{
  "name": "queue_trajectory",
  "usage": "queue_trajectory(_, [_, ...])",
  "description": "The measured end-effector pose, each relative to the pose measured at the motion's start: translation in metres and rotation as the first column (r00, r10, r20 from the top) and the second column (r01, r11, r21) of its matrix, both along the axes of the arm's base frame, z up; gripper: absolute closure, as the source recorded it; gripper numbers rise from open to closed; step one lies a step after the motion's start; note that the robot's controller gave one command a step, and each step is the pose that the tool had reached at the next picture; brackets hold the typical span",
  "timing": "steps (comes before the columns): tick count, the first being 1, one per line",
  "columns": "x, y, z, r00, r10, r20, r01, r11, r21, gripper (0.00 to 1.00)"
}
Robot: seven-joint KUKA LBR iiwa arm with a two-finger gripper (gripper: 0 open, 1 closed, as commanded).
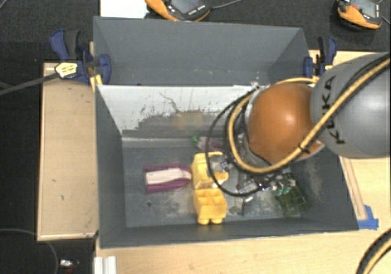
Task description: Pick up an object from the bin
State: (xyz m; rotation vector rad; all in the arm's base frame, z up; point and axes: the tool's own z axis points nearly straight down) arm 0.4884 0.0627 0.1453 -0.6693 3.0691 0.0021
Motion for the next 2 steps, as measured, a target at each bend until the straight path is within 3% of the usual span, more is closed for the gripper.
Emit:
queue_trajectory(1, [0.017, 0.004, -0.028, 0.931, -0.365, 0.000, 0.365, 0.931, 0.001, 0.00])
queue_trajectory(2, [0.043, 0.010, -0.050, 0.997, -0.072, 0.000, 0.072, 0.997, 0.001, 0.00])
